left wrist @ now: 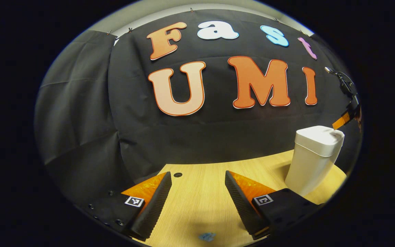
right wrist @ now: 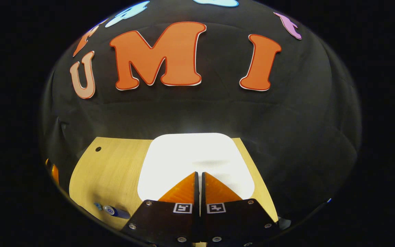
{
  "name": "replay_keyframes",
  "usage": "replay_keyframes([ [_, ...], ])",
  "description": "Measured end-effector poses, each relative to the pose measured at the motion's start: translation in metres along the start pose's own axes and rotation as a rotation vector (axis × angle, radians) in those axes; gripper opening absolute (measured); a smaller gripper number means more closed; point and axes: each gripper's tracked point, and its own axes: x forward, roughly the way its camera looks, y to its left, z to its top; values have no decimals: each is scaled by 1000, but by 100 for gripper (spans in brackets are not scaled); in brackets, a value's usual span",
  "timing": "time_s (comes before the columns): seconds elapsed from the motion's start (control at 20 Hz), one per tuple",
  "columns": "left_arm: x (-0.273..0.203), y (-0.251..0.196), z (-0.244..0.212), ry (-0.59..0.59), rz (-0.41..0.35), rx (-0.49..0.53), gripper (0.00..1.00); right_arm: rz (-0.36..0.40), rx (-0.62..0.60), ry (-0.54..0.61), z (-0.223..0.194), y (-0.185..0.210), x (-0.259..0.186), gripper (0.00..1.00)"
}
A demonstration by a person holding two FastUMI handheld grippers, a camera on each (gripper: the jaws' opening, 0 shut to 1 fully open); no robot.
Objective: Press the lid of the desktop garbage bin to open it, pick up the crumpled paper on the desktop and throw it into the bin, then pick up the pop can on the desktop and drop it into the bin, and finally close the garbage bin lid.
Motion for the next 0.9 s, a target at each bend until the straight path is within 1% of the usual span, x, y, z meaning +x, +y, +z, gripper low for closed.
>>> replay_keyframes([
  [0.15, 0, -2, -2, 10, 0, 5, 100, 12, 14, 33, -13, 1, 8, 1],
  [0.2, 1, -3, -3, 13, -2, 9, 97, 18, 24, 9, -10, 0, 9, 1],
  [0.25, 1, -6, -2, 18, -4, 14, 97, 26, 28, 17, -11, 2, 9, 1],
  [0.3, 3, -9, -2, 22, -6, 17, 100, 27, 37, 11, -12, 1, 7, 1],
  [0.35, 3, -14, -3, 25, -9, 19, 97, 23, 41, 5, -13, 1, 8, 1],
  [0.4, 4, -18, -2, 27, -13, 21, 100, 20, 33, -2, -13, 2, 6, 1],
  [0.5, 4, -25, -1, 27, -16, 28, 100, 26, 9, -4, -17, 4, 4, 1],
  [0.55, 5, -30, -1, 28, -19, 30, 97, 35, 12, -5, -17, 5, 4, 1],
  [0.65, 5, -39, -1, 27, -26, 33, 97, 61, 35, -11, -16, 4, 3, 1],
  [0.75, 2, -46, -1, 23, -25, 39, 97, 86, 24, -19, -15, 5, 4, 1],
  [0.85, 1, -51, -3, 32, -34, 37, 97, 90, 2, -38, -9, 6, 9, 1],
  [0.9, 0, -54, 0, 27, -43, 43, 100, 84, 1, -32, -9, 7, 10, 1],
])
